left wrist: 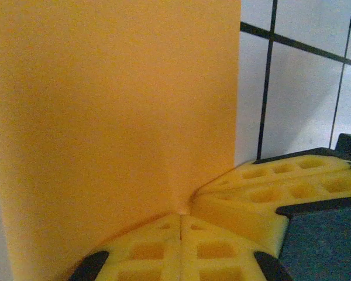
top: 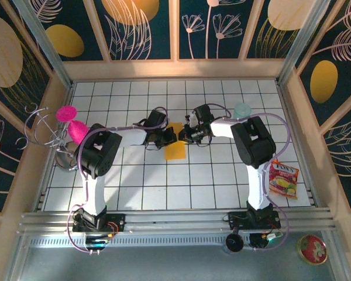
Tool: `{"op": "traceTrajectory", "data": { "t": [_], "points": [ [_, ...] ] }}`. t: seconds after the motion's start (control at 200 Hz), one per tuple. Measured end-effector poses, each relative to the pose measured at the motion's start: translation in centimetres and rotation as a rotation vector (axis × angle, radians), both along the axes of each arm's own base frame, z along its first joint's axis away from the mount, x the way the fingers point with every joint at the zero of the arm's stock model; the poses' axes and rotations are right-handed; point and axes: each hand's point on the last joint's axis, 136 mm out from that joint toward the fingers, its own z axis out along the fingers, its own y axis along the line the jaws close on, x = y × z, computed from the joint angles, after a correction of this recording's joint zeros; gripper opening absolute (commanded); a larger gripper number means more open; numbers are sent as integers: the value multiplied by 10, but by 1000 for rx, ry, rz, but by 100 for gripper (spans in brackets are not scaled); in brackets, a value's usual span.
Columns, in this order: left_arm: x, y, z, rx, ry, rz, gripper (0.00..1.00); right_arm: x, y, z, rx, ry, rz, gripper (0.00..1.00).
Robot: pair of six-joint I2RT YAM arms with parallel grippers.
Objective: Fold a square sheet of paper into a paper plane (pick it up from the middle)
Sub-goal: First fold the square sheet of paper in half at the center of the table.
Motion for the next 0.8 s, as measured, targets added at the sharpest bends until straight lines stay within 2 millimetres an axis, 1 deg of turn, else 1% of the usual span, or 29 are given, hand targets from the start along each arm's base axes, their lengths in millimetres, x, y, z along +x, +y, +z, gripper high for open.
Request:
{"op": "traceTrajectory", "data": {
  "t": [0.25,0.32,0.39,0.531,0.616,0.721,0.796],
  "points": [
    [0,5,-4,-24,-12,-15,0,0,-1,-2,-10,13,-2,0],
    [-1,9,-4,-44,-20,-20,0,0,-2,-4,-14,14,-1,0],
    [-3,19,-4,-61,-22,-16,0,-1,-3,-6,-19,15,0,0],
    [-5,50,-4,-87,-12,16,0,-3,-4,-9,-23,8,11,0],
    [-5,63,-3,-86,-4,34,0,-2,-4,-9,-22,5,11,0],
    [-3,72,1,-91,-2,54,0,-2,-4,-8,-22,5,11,0],
    [0,68,14,-143,-12,63,0,-2,-4,-8,-21,5,11,0]
  ]
}}
